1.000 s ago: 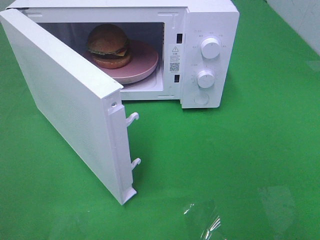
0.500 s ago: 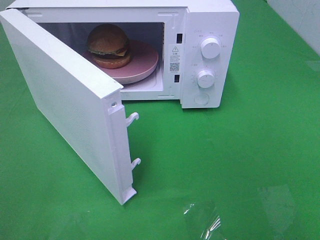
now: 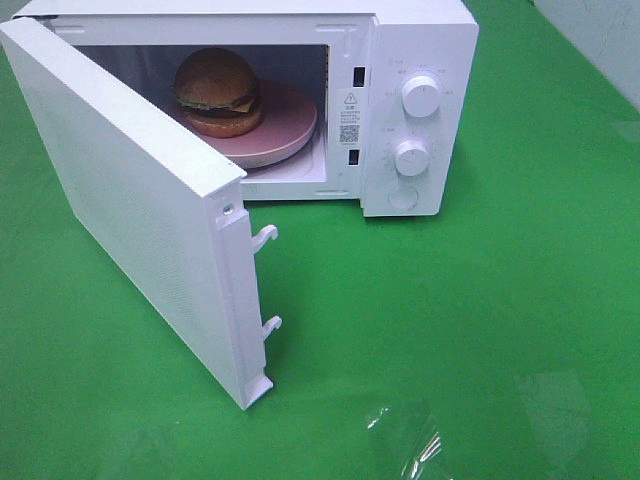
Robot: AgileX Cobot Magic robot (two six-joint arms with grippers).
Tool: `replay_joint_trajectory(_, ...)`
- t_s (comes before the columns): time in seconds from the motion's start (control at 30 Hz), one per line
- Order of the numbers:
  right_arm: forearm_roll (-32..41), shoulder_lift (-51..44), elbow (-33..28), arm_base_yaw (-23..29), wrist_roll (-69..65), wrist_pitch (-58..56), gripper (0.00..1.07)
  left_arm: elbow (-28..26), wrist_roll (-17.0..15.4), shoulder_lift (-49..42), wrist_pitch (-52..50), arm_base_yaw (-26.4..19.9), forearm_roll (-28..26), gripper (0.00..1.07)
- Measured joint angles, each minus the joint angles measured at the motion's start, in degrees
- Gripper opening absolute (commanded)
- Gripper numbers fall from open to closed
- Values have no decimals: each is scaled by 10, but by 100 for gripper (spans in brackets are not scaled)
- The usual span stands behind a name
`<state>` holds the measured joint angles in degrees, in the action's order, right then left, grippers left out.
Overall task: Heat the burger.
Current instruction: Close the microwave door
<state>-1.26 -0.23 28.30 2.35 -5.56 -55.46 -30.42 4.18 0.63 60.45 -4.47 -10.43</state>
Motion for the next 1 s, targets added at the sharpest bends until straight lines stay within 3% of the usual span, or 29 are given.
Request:
replay_joint_trajectory(0.1,0,0,0,0,0,0,66,-7,-2,14,-23,0,0,76)
replay_joint_trajectory(0.13,0,0,0,0,0,0,66,-8,-3,23,-38,0,0,67)
replay_joint_trajectory(0.17,0,0,0,0,0,0,66,-8,-3,23,-38,0,0,67)
replay_joint_trajectory(0.2,0,0,0,0,0,0,66,-10,-3,44,-65,0,1,57)
replay_joint_trajectory(0.23,0,0,0,0,0,0,66,-10,-3,44,-65,0,1,57)
replay_joint_trajectory(0.3,0,0,0,0,1,0,66,-10,-3,89,-116,0,4,34)
replay_joint_trajectory(0.4,0,0,0,0,1,0,66,-10,-3,104,-129,0,4,29)
replay_joint_trajectory(0.43,0,0,0,0,1,0,66,-10,-3,133,-150,0,4,17)
replay_joint_trajectory(0.47,0,0,0,0,1,0,66,-10,-3,133,-150,0,4,17)
replay_joint_trajectory(0.5,0,0,0,0,1,0,66,-10,-3,160,-172,0,4,2)
replay_joint_trajectory(0.7,0,0,0,0,1,0,66,-1,11,210,-255,0,4,0)
replay_joint_trajectory(0.77,0,0,0,0,1,0,66,40,35,233,-358,0,4,0)
replay_joint_trajectory(0.97,0,0,0,0,1,0,66,103,41,265,-490,0,3,0)
replay_joint_trajectory(1.0,0,0,0,0,1,0,66,130,41,281,-553,0,1,0)
